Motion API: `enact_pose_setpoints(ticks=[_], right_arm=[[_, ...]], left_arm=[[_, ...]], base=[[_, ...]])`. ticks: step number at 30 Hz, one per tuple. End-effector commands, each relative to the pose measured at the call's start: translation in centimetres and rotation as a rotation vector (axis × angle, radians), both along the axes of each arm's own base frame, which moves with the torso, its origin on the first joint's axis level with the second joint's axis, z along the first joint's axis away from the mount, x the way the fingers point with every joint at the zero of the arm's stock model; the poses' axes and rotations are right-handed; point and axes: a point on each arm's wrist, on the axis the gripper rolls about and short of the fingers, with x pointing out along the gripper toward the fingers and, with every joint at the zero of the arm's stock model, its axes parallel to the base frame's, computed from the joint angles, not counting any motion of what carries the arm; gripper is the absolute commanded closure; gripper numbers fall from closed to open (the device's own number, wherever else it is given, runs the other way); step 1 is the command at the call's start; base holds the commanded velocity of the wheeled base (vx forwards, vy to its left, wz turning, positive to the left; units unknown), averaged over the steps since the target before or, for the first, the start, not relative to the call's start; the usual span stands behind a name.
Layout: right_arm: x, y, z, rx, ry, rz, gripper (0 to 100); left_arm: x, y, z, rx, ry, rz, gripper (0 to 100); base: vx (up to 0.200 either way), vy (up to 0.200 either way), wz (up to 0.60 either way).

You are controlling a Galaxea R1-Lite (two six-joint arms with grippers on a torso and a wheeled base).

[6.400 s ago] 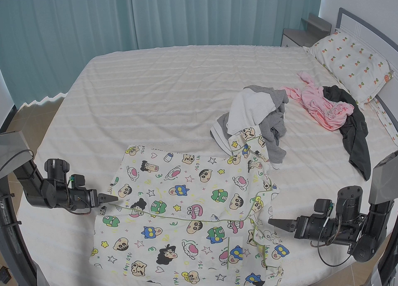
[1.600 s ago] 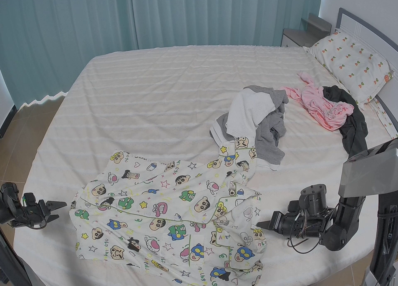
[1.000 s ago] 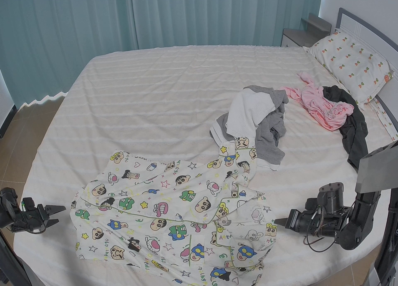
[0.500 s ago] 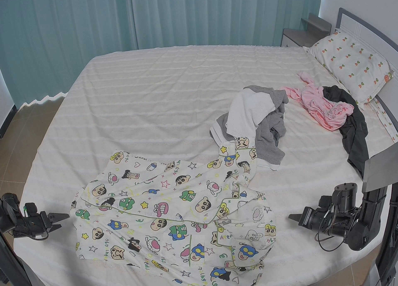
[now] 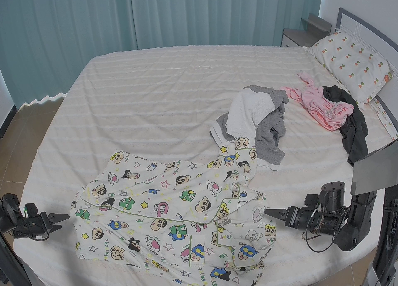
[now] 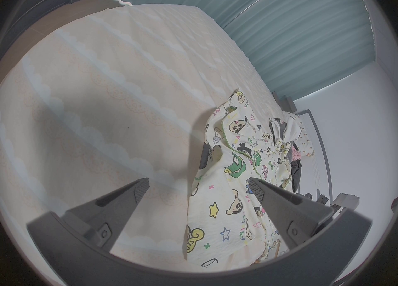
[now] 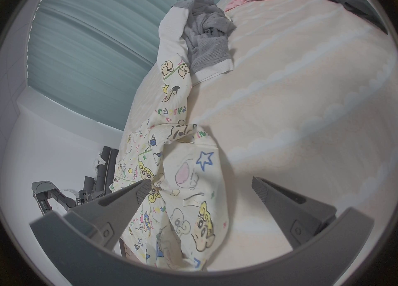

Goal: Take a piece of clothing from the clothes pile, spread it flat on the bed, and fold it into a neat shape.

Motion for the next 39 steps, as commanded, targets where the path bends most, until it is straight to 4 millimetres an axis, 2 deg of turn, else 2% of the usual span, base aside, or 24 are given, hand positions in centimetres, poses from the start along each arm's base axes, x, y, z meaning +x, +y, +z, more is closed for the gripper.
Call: enact_pose_setpoints(ticks=[1, 9, 20, 21, 29, 39], right_arm=[[0.7, 1.0, -0.3, 0.009, -0.017, 0.032, 0], [1.5, 2.3, -0.1, 0.008, -0.019, 0.066, 0], [1.5, 4.5, -0.9, -0.005, 0.021, 0.136, 0], [1.5, 4.5, -0.9, -0.006, 0.027, 0.135, 100], [1.1, 3.9, -0.9, -0.026, 0.071, 0.115, 100], [0.6, 1.2, -0.2, -0.04, 0.069, 0.031, 100]], left_arm=[[0.0, 0.0, -0.1, -0.003, 0.002, 0.0, 0], [0.0, 0.0, -0.1, -0.005, 0.004, 0.001, 0], [-0.1, -0.1, -0.1, -0.005, 0.005, 0.0, 0], [-0.1, -0.1, -0.1, -0.005, 0.005, 0.0, 0], [-0.1, -0.1, -0.1, -0.005, 0.005, 0.0, 0], [-0.1, -0.1, -0.1, -0.009, 0.002, 0.001, 0]], base=[[0.0, 0.0, 0.0], [0.0, 0.0, 0.0], [0.0, 0.0, 0.0], [0.0, 0.0, 0.0], [0.0, 0.0, 0.0], [0.0, 0.0, 0.0]])
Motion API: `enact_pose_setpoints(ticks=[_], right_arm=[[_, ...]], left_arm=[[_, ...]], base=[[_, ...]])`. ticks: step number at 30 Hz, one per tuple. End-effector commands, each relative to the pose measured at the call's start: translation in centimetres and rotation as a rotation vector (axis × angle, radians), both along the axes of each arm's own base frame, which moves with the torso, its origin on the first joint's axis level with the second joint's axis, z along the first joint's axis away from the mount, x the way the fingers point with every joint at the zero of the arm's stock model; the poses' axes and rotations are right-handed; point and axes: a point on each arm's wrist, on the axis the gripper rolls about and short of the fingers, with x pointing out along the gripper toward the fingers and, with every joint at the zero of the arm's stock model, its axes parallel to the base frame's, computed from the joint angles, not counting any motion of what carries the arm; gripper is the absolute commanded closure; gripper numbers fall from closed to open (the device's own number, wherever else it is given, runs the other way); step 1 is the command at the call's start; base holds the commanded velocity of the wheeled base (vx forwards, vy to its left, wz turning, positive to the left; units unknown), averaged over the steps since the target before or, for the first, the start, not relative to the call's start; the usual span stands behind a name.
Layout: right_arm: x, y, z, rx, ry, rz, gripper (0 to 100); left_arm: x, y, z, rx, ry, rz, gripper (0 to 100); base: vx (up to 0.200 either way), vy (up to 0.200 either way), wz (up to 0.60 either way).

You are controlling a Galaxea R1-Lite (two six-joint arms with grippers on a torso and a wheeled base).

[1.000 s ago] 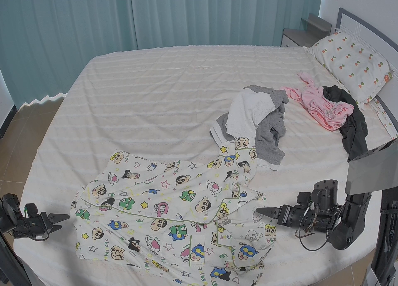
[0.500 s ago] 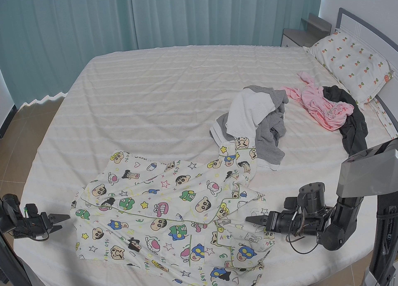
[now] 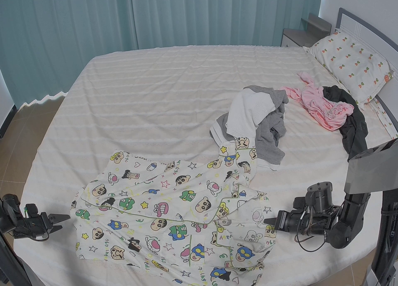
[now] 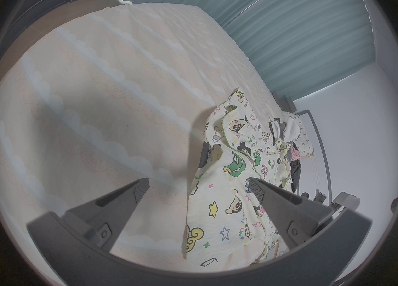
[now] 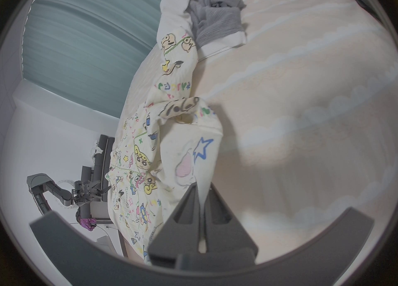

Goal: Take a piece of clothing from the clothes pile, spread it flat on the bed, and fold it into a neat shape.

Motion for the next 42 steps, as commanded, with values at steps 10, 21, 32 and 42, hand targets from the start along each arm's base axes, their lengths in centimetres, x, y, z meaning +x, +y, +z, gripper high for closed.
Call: enact_pose_setpoints(ticks=[10, 21, 32, 42], right_arm=[[-0.2, -4.3, 0.8, -0.017, -0.056, -0.126, 100], [1.4, -6.3, 1.6, -0.007, -0.129, -0.204, 100], [0.7, -6.1, 1.8, -0.002, -0.129, -0.192, 0], [-4.5, -3.7, 3.0, -0.032, -0.136, -0.107, 0]], left_arm=[[-0.3, -0.2, 0.3, -0.018, -0.016, -0.005, 0], [-0.8, -0.7, 0.6, -0.011, -0.019, -0.015, 0], [-1.5, -1.7, 1.2, 0.0, -0.023, -0.032, 0], [-1.9, -3.1, 1.7, -0.01, -0.032, -0.07, 0]], base=[[0.0, 0.0, 0.0], [0.0, 0.0, 0.0], [0.0, 0.0, 0.0], [0.0, 0.0, 0.0]])
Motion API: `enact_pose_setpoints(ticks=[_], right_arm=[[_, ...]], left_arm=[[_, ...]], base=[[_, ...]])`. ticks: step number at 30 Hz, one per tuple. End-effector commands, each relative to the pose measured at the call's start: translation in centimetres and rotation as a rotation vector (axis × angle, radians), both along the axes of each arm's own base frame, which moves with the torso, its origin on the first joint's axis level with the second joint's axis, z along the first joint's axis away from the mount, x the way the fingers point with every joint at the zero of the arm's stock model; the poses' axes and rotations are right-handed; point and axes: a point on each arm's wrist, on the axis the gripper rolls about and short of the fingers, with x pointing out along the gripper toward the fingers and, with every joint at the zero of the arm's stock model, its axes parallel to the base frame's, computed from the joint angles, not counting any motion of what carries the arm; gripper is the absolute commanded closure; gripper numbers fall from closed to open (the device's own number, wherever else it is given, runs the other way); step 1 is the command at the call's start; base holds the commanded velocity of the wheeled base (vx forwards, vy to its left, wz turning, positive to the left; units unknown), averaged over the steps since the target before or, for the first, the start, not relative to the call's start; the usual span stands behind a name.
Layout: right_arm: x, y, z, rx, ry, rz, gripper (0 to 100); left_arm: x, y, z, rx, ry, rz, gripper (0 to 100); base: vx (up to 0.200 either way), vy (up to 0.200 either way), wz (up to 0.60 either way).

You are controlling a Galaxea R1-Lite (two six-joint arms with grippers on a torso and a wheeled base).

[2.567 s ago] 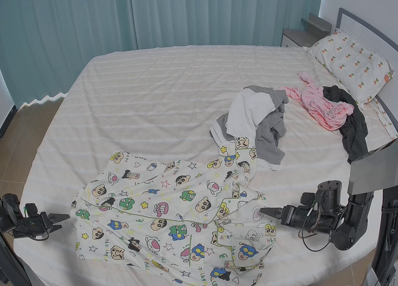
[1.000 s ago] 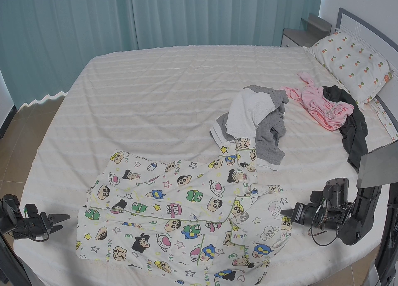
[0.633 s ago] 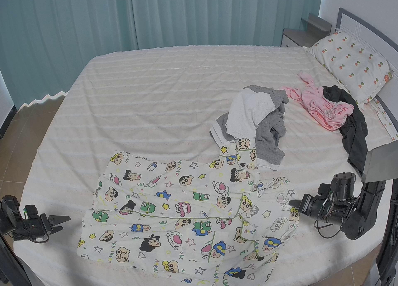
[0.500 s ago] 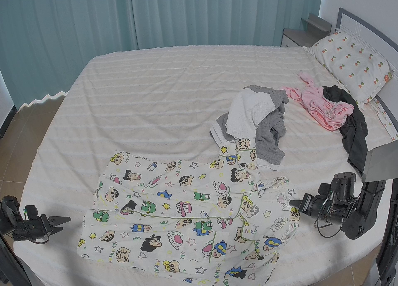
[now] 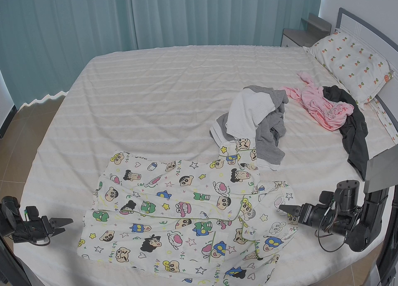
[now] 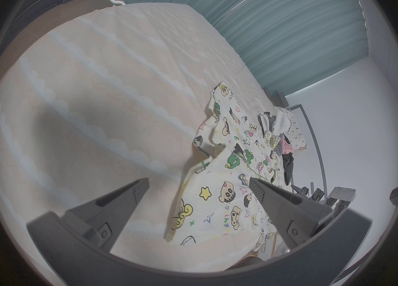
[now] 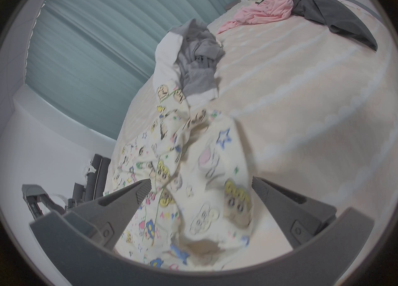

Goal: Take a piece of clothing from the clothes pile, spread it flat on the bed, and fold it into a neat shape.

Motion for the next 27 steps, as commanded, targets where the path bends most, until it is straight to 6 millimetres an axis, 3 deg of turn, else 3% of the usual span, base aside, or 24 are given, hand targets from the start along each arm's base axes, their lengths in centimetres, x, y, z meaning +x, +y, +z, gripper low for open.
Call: enact_pose_setpoints(ticks=[1, 15, 22, 27], right_arm=[[-3.3, 1.8, 0.5, -0.041, 0.019, 0.05, 0], [-4.1, 3.1, 0.3, -0.022, 0.057, -0.032, 0], [-4.1, 3.1, 1.7, -0.04, -0.023, -0.087, 0], [-4.4, 3.5, 2.2, -0.041, -0.048, -0.073, 0]], left_arm=[[-0.5, -1.3, 0.6, -0.001, -0.004, -0.028, 0], [-1.2, -3.5, 0.7, -0.005, 0.043, -0.077, 0], [-0.9, -5.1, 0.3, 0.031, 0.136, -0.114, 0], [0.0, -4.9, 0.4, 0.038, 0.177, -0.073, 0]], base=[[-0.2, 0.0, 0.0], [-0.2, 0.0, 0.0], [0.0, 0.0, 0.0], [0.0, 0.0, 0.0]])
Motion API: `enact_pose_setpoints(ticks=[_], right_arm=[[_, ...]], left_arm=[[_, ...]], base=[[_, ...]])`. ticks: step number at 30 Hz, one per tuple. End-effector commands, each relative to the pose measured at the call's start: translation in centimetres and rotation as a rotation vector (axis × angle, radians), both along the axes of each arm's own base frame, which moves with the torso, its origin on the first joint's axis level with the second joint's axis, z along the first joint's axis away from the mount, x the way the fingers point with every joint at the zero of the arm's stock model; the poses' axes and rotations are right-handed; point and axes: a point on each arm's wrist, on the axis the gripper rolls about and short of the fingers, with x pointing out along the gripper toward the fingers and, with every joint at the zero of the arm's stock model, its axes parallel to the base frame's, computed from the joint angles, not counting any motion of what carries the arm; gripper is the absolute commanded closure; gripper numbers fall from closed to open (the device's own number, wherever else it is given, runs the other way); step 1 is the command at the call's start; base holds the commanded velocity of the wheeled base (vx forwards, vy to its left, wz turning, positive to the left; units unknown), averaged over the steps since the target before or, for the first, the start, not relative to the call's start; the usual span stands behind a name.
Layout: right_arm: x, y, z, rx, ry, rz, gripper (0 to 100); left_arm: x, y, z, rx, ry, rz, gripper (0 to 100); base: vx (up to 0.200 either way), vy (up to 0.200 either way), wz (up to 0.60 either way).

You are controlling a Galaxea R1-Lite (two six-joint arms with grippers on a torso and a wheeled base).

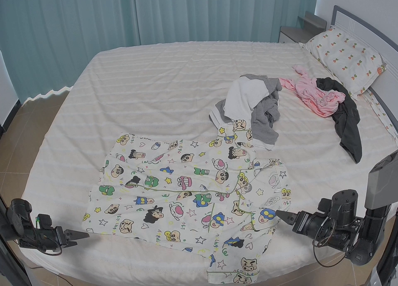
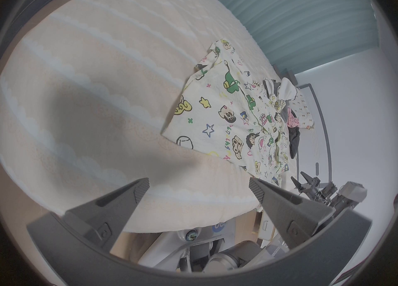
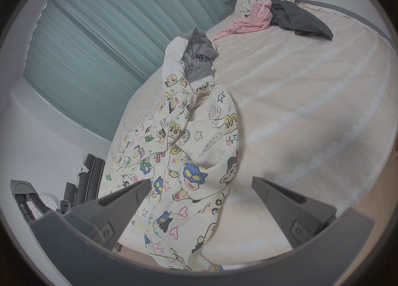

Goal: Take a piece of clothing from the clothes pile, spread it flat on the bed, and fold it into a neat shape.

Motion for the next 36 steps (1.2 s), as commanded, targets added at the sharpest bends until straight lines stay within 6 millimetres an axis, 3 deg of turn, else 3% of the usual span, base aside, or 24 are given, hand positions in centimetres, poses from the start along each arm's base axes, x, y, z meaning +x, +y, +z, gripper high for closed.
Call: enact_pose_setpoints(ticks=[1, 3, 8, 11, 14, 31, 36], right_arm=[[-0.7, 0.4, 0.6, 0.006, -0.024, 0.028, 0], [-0.7, 0.5, 0.6, 0.005, -0.025, 0.031, 0], [-0.8, 0.8, 0.6, 0.007, -0.022, 0.043, 0], [-0.9, 0.8, 0.7, 0.008, -0.025, 0.045, 0], [-0.9, 0.8, 0.7, 0.008, -0.026, 0.045, 0], [-1.0, 1.1, 0.5, -0.01, -0.024, 0.037, 0], [-1.0, 1.1, 0.5, -0.008, -0.026, 0.037, 0]], left_arm=[[0.8, -0.3, 0.2, -0.006, 0.028, 0.019, 0], [1.0, -0.5, 0.2, -0.012, 0.043, 0.023, 0], [2.6, -3.7, 3.1, -0.077, 0.144, 0.171, 0], [3.6, -5.3, 3.2, -0.013, 0.189, 0.261, 0], [4.0, -5.7, 3.3, -0.003, 0.156, 0.32, 0], [5.3, -5.9, 0.6, 0.117, 0.137, 0.421, 0], [5.9, -6.1, -1.2, 0.21, 0.116, 0.439, 0]], base=[[0.0, 0.0, 0.0], [0.0, 0.0, 0.0], [0.0, 0.0, 0.0], [0.0, 0.0, 0.0], [0.0, 0.0, 0.0], [0.0, 0.0, 0.0], [0.0, 0.0, 0.0]])
